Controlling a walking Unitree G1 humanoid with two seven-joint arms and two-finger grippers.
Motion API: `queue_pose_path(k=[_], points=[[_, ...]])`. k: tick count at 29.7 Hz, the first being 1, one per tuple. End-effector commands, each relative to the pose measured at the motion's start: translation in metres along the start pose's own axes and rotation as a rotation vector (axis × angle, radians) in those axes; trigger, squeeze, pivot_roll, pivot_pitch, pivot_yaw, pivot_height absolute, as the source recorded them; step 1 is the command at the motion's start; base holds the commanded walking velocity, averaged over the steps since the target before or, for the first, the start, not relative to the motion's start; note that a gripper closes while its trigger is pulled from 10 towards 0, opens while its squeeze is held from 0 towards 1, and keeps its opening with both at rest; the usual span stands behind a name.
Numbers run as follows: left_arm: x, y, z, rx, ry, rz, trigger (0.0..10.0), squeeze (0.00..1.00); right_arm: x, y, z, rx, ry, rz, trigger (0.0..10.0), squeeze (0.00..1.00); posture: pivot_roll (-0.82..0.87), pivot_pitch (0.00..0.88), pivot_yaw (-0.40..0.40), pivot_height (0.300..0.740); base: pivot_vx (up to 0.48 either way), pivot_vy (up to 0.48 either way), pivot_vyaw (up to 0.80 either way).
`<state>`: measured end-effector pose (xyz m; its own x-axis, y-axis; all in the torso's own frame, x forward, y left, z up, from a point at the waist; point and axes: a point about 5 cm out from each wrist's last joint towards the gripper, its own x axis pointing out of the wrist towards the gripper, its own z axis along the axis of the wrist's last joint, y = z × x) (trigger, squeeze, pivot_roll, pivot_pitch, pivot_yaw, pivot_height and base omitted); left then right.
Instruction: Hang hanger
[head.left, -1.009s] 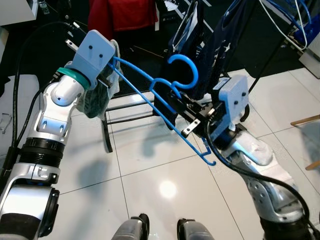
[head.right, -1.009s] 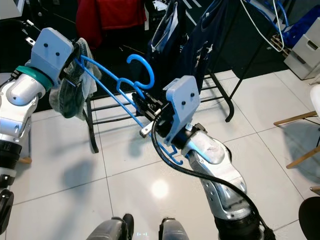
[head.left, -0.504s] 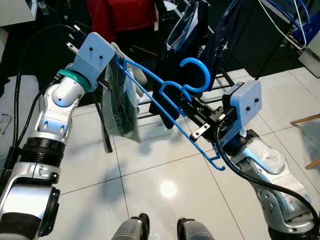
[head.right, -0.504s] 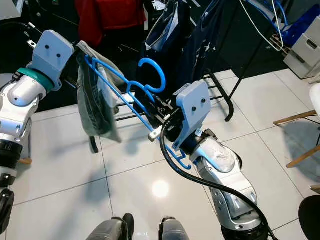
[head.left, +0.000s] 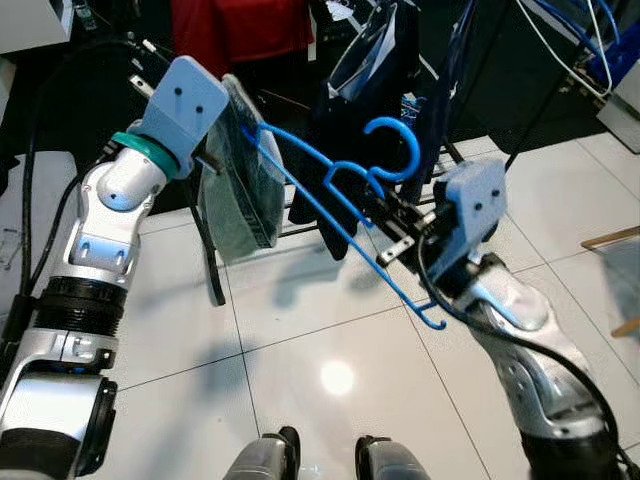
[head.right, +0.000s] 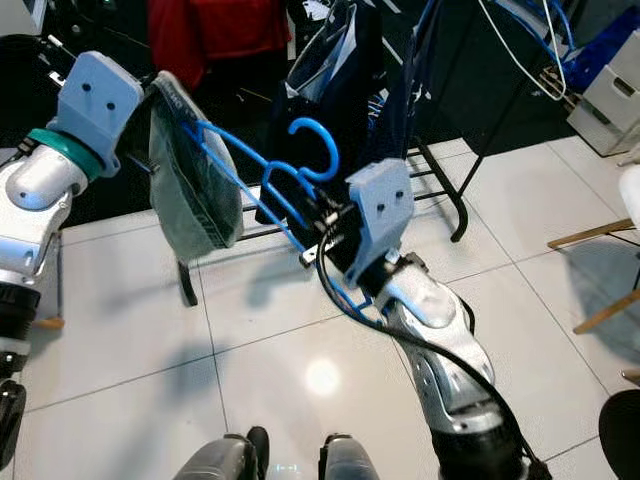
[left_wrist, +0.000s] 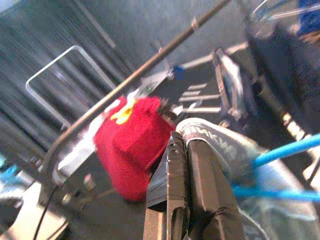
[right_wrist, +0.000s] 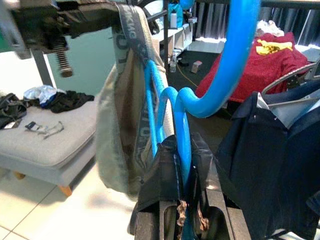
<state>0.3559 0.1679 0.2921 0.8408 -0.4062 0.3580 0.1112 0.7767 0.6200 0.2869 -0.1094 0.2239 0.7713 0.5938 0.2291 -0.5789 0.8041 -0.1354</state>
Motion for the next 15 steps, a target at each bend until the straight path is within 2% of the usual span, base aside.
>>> queue_pose_path(k=[1,2,4,6,7,10,15], points=[[-0.003,-0.013,0.005,-0.035,-0.02,-0.061,10.0,0.0,0.009,0.001,-0.001,-0.004,-0.012,0.024,10.0,0.0,-0.09,0.114,0.099,0.74,0.0,0.0,0.0],[-0.003,-0.013,0.005,-0.035,-0.02,-0.061,10.0,0.0,0.009,0.001,-0.001,-0.004,-0.012,0.024,10.0,0.0,-0.09,0.114,0.099,0.74,0.0,0.0,0.0],[-0.005,-0.023,0.011,-0.046,-0.045,-0.099,10.0,0.0,0.02,0.002,0.001,0.007,-0.03,0.052,10.0,0.0,-0.08,0.114,0.094,0.74,0.0,0.0,0.0],[-0.005,-0.023,0.011,-0.046,-0.045,-0.099,10.0,0.0,0.02,0.002,0.001,0.007,-0.03,0.052,10.0,0.0,-0.08,0.114,0.094,0.74,0.0,0.0,0.0],[-0.01,-0.034,0.013,-0.039,-0.049,-0.151,10.0,0.0,0.029,0.0,0.005,-0.017,-0.045,0.08,10.0,0.0,-0.08,0.11,0.09,0.74,0.0,0.0,0.0],[-0.011,-0.036,0.013,-0.034,-0.051,-0.167,10.0,0.0,0.031,0.0,0.006,-0.027,-0.046,0.089,10.0,0.0,-0.08,0.11,0.09,0.74,0.0,0.0,0.0],[-0.013,-0.044,0.021,-0.103,-0.076,-0.23,10.0,0.0,0.033,0.001,0.001,-0.074,-0.03,0.102,10.0,0.0,-0.09,0.108,0.092,0.74,0.0,0.0,0.0]])
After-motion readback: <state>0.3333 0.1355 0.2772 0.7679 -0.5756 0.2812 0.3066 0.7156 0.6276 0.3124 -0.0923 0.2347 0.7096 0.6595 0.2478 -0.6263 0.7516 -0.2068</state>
